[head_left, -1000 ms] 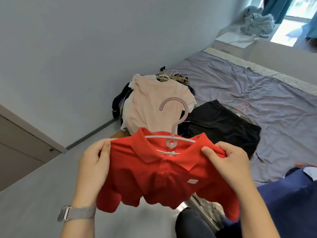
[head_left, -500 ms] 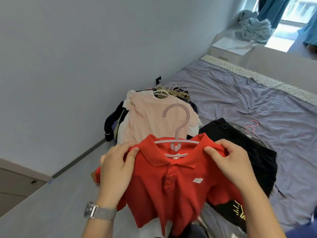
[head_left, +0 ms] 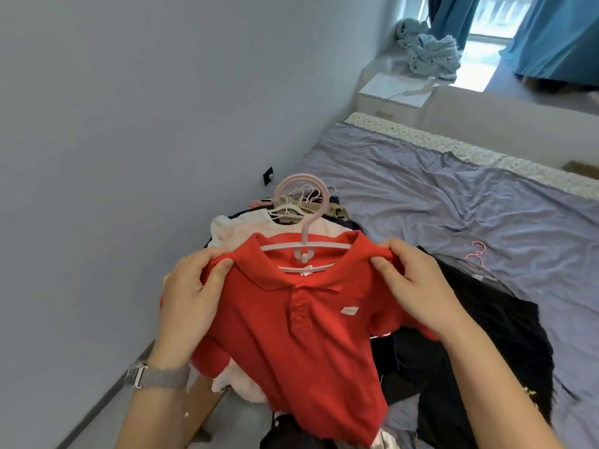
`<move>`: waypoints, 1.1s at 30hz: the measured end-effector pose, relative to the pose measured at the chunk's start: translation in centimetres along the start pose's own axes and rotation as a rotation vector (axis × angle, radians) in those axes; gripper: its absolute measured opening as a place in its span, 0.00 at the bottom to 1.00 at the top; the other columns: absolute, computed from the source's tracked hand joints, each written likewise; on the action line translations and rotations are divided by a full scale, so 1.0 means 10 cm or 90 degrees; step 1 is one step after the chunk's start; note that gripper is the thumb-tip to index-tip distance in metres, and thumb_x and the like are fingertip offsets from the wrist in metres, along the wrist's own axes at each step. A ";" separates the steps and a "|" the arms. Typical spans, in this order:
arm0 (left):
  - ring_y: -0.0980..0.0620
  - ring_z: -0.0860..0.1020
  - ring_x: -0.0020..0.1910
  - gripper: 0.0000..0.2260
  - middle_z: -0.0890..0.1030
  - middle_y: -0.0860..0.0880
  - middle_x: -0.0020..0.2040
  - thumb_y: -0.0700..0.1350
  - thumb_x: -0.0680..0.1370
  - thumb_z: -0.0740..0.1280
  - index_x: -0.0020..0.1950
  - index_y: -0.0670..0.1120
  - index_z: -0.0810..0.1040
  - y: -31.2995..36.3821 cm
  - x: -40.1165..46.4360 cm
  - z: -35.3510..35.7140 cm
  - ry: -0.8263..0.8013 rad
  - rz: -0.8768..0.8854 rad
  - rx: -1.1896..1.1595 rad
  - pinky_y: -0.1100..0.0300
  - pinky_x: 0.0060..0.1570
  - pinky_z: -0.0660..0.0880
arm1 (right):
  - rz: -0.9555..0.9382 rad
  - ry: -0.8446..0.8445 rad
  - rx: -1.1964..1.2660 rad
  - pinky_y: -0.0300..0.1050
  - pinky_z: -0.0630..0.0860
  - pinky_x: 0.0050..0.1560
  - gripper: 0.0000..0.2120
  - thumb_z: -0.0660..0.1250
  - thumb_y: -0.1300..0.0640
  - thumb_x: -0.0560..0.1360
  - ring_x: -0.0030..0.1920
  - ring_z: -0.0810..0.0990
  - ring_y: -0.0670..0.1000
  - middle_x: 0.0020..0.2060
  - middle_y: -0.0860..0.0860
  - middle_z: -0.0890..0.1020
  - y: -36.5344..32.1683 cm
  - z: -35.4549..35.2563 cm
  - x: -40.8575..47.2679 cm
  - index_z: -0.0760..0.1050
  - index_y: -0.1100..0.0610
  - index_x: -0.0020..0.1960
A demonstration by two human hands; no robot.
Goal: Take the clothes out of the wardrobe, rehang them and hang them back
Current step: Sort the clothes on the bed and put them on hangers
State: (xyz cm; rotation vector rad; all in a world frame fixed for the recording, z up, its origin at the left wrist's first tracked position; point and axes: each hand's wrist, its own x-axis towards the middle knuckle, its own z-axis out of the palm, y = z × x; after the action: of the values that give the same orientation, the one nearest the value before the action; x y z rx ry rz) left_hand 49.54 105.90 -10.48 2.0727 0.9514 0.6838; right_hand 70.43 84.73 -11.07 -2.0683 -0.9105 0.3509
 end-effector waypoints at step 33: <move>0.44 0.57 0.72 0.20 0.61 0.47 0.73 0.53 0.79 0.61 0.71 0.53 0.68 -1.79 2.57 2.69 -0.461 0.073 0.290 0.47 0.71 0.51 | 0.608 -0.367 -0.213 0.43 0.69 0.64 0.22 0.58 0.57 0.76 0.68 0.70 0.53 0.68 0.50 0.72 1.90 1.43 0.62 0.69 0.53 0.70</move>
State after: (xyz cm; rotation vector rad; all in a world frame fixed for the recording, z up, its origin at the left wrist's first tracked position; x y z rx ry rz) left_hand 76.35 123.65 -36.45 2.5022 0.5947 -0.2768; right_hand 76.33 89.96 -34.36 -2.6680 -0.2011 1.4275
